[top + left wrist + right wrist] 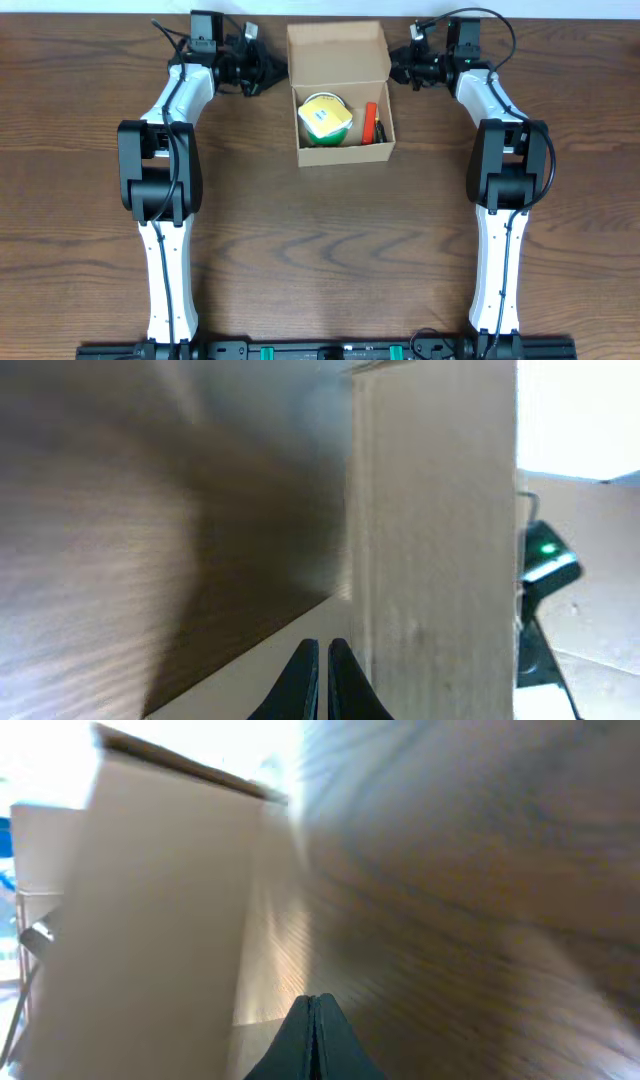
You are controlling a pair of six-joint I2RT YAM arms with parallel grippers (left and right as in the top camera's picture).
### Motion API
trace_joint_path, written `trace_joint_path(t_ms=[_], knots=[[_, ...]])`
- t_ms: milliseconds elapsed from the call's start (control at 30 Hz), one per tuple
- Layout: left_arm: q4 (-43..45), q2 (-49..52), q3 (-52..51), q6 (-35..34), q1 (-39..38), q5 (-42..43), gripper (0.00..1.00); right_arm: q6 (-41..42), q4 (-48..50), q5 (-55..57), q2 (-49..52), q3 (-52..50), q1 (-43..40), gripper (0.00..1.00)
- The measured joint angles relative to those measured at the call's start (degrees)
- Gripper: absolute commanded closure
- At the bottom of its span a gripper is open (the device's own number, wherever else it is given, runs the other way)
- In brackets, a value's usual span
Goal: Pack container
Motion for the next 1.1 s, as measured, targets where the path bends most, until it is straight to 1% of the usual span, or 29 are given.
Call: trace_joint_path(t_ms=[200,400,533,700,833,933,1100], knots=[[5.05,0.00,0.00,-3.32,0.00,2.14,0.94,2.56,3.65,-2.03,0.00,0.00,-0.11,0.99],[5.14,0.02,0.48,-4.50,0.00,2.73,0.94,3.50,3.56,-3.10,0.07,1.18,-0.13,0.98],[5.07,0.26,4.17,-4.72,-0.07,3.45,0.94,3.54,3.19,-3.80,0.11,4.55,-0.11,0.98],[3.45,0.42,11.26,-4.46,-0.63,4.44,0.94,3.65,3.19,-6.40,0.11,10.10,-0.07,0.98],[-2.32,0.42,15.78,-2.56,-1.73,5.03,0.94,3.65,3.23,-9.42,0.11,14.91,0.28,0.98],[-11.10,0.42,18.69,0.70,-2.38,4.94,0.94,4.07,3.15,-11.91,0.11,18.43,1.03,0.98],[-27.15,0.42,24.28,8.52,-2.84,2.89,0.94,5.40,3.04,-15.17,0.11,22.84,2.64,0.98]])
